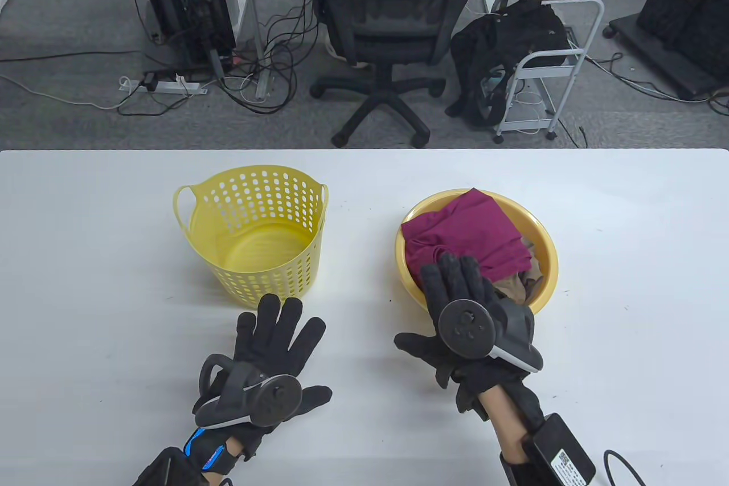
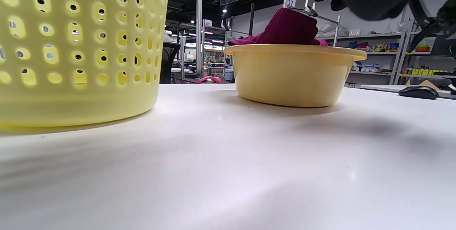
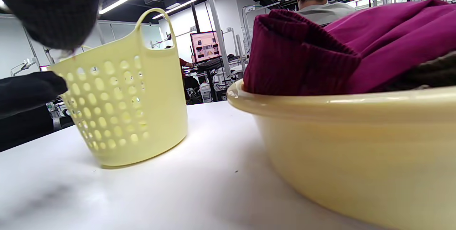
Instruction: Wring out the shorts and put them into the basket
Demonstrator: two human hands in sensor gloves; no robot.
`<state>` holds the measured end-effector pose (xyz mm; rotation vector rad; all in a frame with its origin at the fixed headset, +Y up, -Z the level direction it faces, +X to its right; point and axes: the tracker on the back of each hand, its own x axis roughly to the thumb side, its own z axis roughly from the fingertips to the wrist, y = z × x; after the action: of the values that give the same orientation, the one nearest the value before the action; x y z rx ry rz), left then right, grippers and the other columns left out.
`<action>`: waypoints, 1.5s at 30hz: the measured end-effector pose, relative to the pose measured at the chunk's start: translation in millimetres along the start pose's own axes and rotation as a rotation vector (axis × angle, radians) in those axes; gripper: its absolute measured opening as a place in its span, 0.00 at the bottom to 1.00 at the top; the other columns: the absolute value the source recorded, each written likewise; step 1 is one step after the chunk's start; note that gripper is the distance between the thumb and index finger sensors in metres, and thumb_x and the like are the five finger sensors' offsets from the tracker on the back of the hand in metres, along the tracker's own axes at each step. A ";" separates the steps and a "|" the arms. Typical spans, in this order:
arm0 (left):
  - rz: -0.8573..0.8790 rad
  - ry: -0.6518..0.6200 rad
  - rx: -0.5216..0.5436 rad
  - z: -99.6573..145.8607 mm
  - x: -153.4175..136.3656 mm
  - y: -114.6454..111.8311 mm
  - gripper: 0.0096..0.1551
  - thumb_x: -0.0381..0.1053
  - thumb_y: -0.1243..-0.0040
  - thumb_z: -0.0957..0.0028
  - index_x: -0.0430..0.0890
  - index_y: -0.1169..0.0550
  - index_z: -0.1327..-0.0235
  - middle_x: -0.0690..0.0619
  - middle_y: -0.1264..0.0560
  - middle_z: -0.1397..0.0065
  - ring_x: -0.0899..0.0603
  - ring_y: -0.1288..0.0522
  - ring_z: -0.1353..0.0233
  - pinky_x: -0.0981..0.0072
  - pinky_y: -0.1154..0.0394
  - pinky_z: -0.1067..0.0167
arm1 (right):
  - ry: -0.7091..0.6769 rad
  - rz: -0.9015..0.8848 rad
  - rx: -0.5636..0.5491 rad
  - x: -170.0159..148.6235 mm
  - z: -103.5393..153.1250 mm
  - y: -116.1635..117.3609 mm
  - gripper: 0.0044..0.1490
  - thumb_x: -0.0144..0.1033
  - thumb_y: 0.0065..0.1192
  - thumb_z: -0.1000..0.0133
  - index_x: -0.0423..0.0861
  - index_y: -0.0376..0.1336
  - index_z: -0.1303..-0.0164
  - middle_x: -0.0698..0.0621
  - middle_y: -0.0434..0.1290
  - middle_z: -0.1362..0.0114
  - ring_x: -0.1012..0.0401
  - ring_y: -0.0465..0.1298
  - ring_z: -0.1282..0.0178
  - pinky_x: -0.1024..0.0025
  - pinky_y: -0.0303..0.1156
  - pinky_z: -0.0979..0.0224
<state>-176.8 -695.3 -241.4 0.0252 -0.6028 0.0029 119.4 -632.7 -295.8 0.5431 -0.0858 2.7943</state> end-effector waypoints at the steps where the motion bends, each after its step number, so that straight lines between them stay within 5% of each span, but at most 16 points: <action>1: 0.001 -0.002 0.002 0.2 0.4 0.2 0.61 0.76 0.44 0.48 0.45 0.50 0.12 0.27 0.60 0.12 0.14 0.62 0.18 0.15 0.57 0.35 | 0.007 0.005 0.002 -2.1 -3.0 -1.5 0.71 0.73 0.61 0.48 0.35 0.39 0.16 0.27 0.38 0.17 0.28 0.40 0.21 0.30 0.49 0.24; 25: 0.000 0.003 0.016 1.8 -0.2 2.3 0.60 0.76 0.45 0.47 0.45 0.50 0.13 0.27 0.60 0.12 0.14 0.62 0.18 0.15 0.57 0.35 | 0.159 0.043 0.090 -55.9 -53.8 6.6 0.69 0.70 0.64 0.49 0.28 0.46 0.20 0.25 0.49 0.20 0.29 0.52 0.28 0.43 0.58 0.28; 45: 0.002 0.004 0.025 2.8 -1.8 4.1 0.60 0.76 0.45 0.47 0.45 0.50 0.12 0.27 0.60 0.12 0.14 0.63 0.18 0.15 0.57 0.35 | 0.195 0.008 0.040 -57.0 -60.2 14.4 0.44 0.52 0.66 0.43 0.37 0.54 0.27 0.33 0.57 0.24 0.36 0.60 0.30 0.51 0.64 0.30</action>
<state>-179.9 -691.3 -240.0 0.0493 -0.5992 0.0123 144.1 -655.2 -373.0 0.2771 0.0097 2.8458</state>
